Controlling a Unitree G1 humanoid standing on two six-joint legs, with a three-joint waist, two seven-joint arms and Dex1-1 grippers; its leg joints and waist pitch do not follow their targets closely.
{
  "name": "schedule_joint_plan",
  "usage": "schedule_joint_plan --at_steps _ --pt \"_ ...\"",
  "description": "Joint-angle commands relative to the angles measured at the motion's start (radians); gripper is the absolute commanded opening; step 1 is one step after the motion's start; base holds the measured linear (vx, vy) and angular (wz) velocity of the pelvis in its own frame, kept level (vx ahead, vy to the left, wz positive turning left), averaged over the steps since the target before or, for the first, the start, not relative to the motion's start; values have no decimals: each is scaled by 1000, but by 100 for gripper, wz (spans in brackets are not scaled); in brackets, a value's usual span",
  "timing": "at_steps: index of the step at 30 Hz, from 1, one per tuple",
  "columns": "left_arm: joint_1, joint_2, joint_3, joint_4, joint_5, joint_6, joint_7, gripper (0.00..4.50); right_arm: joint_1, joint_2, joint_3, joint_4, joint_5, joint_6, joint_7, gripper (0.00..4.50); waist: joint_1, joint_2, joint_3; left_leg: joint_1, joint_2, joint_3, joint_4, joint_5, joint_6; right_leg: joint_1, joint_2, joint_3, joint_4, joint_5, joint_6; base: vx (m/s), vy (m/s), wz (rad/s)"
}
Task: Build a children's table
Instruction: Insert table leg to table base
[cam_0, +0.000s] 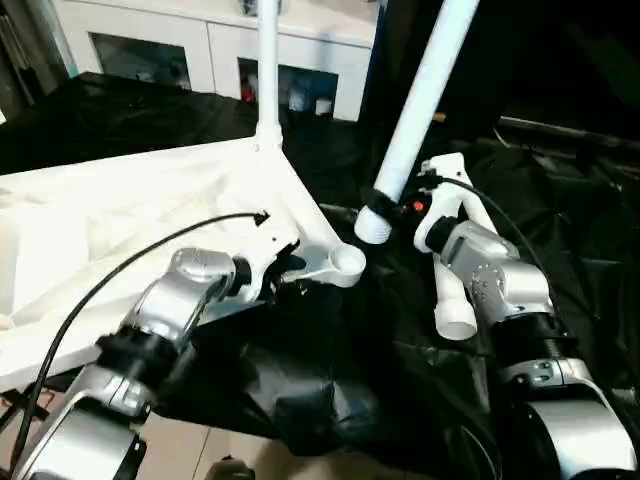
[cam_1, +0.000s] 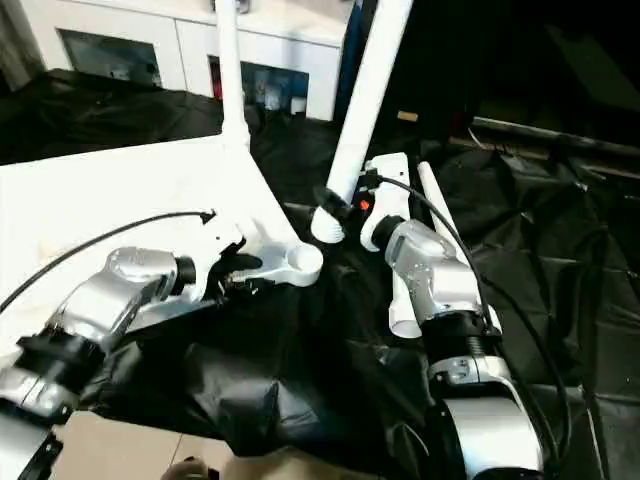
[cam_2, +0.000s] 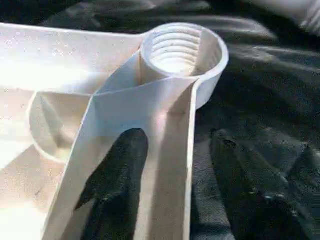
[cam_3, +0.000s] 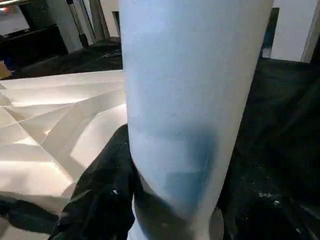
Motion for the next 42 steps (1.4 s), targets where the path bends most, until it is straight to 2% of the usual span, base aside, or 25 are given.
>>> schedule_joint_plan --at_steps 1,8,9,10,12,15,20,24,27,29,33,36,37,38,42 --pt "-9 8 0 20 15 17 6 200 6 -10 -1 -7 -4 -14 5 189 -5 24 -83 14 12 -1 -65 -180 -44 63 -83 60 -75 -164 -144 0 0 0" --pt "4 25 3 -6 20 62 -30 154 2 -12 7 -5 -12 -11 24 189 -5 25 -86 13 13 -1 -64 -153 -36 63 -82 60 -66 -112 -161 0 0 0" --pt "9 31 1 -19 20 74 -35 136 3 -13 9 -7 -12 -10 28 189 -6 25 -85 13 12 -1 -64 -154 -35 62 -82 60 -67 -112 -162 0 0 0" --pt "12 36 -1 -28 20 81 -39 136 3 -14 10 -7 -12 -9 30 189 -7 21 -84 13 13 -1 -65 -155 -35 63 -82 60 -67 -116 -162 0 0 0" --pt "24 50 -6 -54 22 104 -53 116 3 -15 12 -7 -14 -8 36 189 -10 24 -84 12 13 -1 -65 -155 -36 63 -82 60 -66 -116 -168 0 0 0" --pt "32 55 -7 -61 26 99 -56 96 2 -15 15 -5 -18 -9 40 189 -14 20 -83 11 12 0 -65 -160 -32 64 -84 61 -70 -140 -162 0 0 0" --pt "44 59 -6 -74 30 107 -63 62 -1 -14 28 -9 -19 -1 61 189 -20 18 -81 11 12 0 -65 -165 -30 62 -83 61 -74 -173 -151 0 0 0" --pt "50 54 5 -81 24 98 -57 31 2 -16 41 -41 8 35 114 189 -20 18 -81 10 13 0 -65 -160 -21 63 -83 61 -73 -167 -154 0 0 0" --pt "69 59 0 -90 19 49 -85 2 9 -30 56 -70 38 117 188 189 -20 17 -81 10 13 -1 -65 -157 -14 63 -83 60 -73 -162 -152 0 0 0" --pt "84 64 -10 -99 24 45 -94 1 18 -40 72 -72 36 145 217 189 -20 15 -82 8 14 -2 -66 -146 -13 65 -82 60 -71 -148 -153 0 0 0" --pt "109 64 -6 -125 7 -2 -123 0 28 -42 93 -55 4 134 212 189 -20 13 -82 9 13 0 -65 -139 -18 63 -84 61 -70 -142 -159 0 0 0" --pt "117 66 -4 -133 6 -42 -136 0 39 -41 101 -68 4 150 221 189 -20 13 -81 10 12 0 -66 -149 -17 62 -85 61 -74 -169 -152 0 0 0" --pt "120 66 -1 -132 3 -77 -146 0 42 -40 102 -70 4 154 222 189 -19 11 -79 10 12 1 -66 -154 -16 61 -85 61 -77 -191 -145 0 0 0" --pt "122 69 -3 -136 4 -95 -156 0 43 -38 102 -62 2 150 223 189 -18 14 -79 11 13 0 -67 -158 -18 60 -87 62 -78 -204 -140 0 0 0" --pt "128 75 -6 -151 10 -106 -175 0 37 -22 92 -17 5 135 222 189 -18 16 -78 13 15 0 -68 -173 -25 57 -86 61 -79 -221 -138 0 0 0"
